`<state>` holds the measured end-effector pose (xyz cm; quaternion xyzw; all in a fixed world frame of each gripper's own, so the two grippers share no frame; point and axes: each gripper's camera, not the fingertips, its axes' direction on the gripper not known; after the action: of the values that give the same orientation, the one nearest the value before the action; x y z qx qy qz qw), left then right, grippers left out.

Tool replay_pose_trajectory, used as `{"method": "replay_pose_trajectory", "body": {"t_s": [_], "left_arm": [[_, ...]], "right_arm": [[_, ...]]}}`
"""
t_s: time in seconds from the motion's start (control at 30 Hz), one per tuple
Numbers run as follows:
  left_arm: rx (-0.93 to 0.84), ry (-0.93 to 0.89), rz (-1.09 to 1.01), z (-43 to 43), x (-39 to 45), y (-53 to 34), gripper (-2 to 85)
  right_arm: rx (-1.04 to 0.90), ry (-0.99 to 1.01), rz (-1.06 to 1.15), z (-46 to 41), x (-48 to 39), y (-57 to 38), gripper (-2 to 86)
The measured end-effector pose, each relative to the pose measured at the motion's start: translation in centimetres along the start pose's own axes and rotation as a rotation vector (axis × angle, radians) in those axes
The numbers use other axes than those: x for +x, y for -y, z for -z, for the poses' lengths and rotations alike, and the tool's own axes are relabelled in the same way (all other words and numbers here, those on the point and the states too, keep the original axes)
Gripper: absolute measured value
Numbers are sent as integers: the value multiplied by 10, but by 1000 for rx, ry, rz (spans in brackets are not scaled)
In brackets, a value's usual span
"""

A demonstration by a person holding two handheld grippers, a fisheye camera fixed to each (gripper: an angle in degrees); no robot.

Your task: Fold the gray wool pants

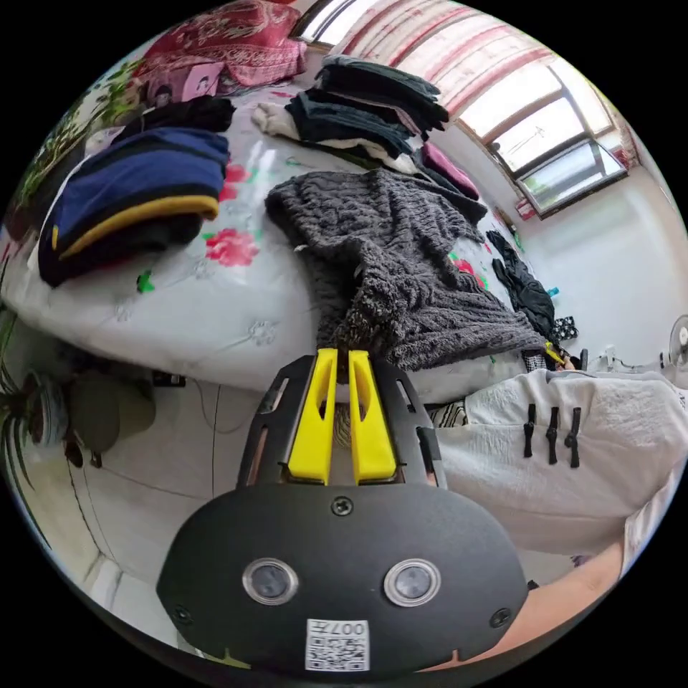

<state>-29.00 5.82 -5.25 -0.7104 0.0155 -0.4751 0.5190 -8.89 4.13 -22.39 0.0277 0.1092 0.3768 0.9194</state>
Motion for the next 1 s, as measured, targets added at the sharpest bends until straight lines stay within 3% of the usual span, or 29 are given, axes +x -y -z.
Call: {"method": "replay_pose_trajectory", "body": {"t_s": [0.13,0.37,0.53,0.7,0.83,1.0], "left_arm": [[-4,-33,134,-26,-16,-24,8],[232,-108,-57,49,38,49,10],[355,-57,-185,105,81,54,13],[163,43,-79,57,65,14,16],[-43,39,92,-33,36,-8,28],[-106,9,196,-74,26,-13,46]], "right_arm": [[-157,-4,-51,-46,15,-16,4],[70,338,131,32,-49,59,1],[263,450,342,107,-87,57,1],[205,259,373,94,-52,18,6],[27,72,194,11,6,-16,22],[-77,-128,106,-39,33,-47,48]]}}
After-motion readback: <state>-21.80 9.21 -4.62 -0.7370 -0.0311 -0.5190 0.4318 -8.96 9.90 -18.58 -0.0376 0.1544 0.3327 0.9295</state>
